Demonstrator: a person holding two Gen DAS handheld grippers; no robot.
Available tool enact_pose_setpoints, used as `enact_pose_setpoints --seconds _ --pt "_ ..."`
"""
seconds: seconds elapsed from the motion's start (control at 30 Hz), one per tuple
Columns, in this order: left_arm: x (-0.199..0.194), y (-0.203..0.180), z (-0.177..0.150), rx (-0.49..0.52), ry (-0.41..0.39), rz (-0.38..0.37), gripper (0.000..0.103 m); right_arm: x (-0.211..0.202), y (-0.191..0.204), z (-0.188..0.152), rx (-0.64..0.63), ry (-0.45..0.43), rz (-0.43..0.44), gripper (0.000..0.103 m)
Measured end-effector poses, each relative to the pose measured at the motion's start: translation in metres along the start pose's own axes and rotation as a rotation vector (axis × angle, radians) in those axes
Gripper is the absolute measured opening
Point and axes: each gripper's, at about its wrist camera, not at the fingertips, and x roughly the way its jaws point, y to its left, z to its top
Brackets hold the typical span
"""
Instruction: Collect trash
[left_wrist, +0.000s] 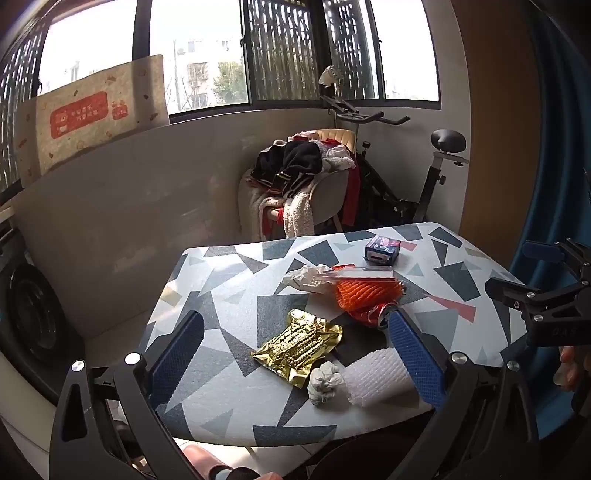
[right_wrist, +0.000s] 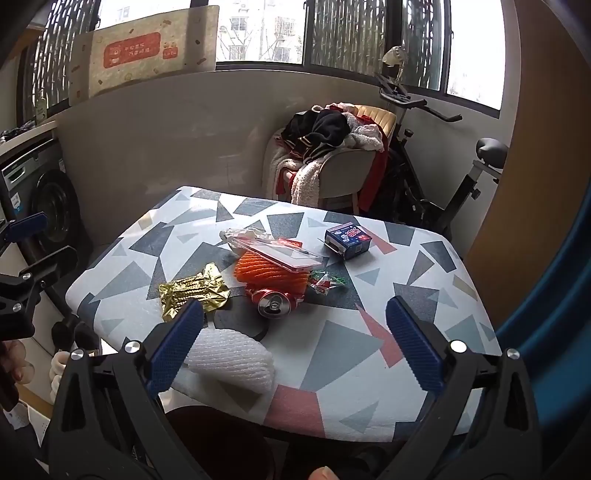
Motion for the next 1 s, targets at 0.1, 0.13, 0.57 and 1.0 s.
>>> enact_pose_setpoints --seconds 0.1,0.13,0.57,1.0 --pt "0.0001 -0.0002 -0.0005 0.000 -0.001 0.000 0.098 -0.0001 0.0031 -0.0015 -0.006 -0.002 -0.007 0.097" --pt "-0.0003 0.0003 -0.0015 0.001 -0.002 -0.001 0.098 0.0006 0.0044 -0.0024 -0.008 -0.002 -0.009 0.097" --pt "-0.0005 -0.0033 -0.0037 0.006 -0.003 0.002 0.098 0.0008 0.0064 -0.0040 -0.015 -0.003 -0.015 0.097" --pt "-0.0024 -0.0038 -0.0031 0.008 -0.002 0.002 0.098 0.0018 0.0079 -0.0073 -0.018 0.002 -0.016 0.097"
